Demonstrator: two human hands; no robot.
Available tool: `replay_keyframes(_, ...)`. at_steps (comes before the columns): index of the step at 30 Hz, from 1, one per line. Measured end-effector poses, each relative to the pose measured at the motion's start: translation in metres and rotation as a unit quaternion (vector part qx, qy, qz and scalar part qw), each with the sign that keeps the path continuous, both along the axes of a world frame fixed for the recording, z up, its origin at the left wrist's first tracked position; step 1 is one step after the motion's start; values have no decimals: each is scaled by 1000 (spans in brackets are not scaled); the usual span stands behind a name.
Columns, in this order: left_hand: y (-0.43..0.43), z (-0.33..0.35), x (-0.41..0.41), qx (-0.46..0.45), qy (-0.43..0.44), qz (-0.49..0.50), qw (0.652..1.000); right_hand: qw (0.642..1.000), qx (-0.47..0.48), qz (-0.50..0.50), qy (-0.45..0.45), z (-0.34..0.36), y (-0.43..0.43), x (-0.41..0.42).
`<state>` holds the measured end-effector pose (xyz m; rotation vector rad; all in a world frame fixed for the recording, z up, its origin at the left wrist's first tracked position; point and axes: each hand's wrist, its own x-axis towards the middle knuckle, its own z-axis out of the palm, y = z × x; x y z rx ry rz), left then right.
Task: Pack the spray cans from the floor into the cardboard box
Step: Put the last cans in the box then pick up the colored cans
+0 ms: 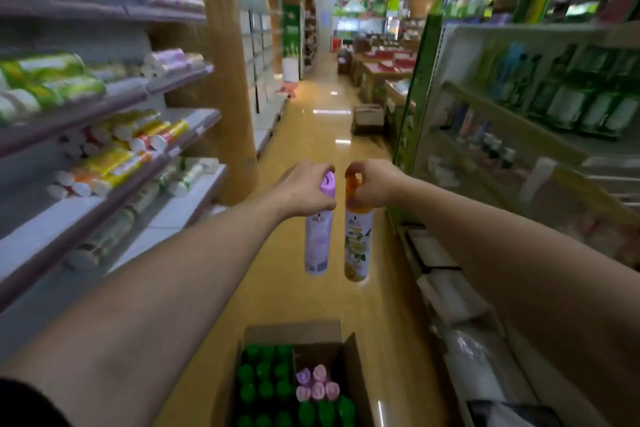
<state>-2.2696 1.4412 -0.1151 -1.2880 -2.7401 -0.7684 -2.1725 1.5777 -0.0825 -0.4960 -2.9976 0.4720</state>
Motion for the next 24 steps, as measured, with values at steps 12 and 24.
replay_keyframes(12,77,-194,-105,-105,-147,46,983,981,-60,28,-183,-217,100,-119)
replay_keyframes(24,112,-511,-147,-188,-274,170,928,923,-170,110,-327,-560,150,-158)
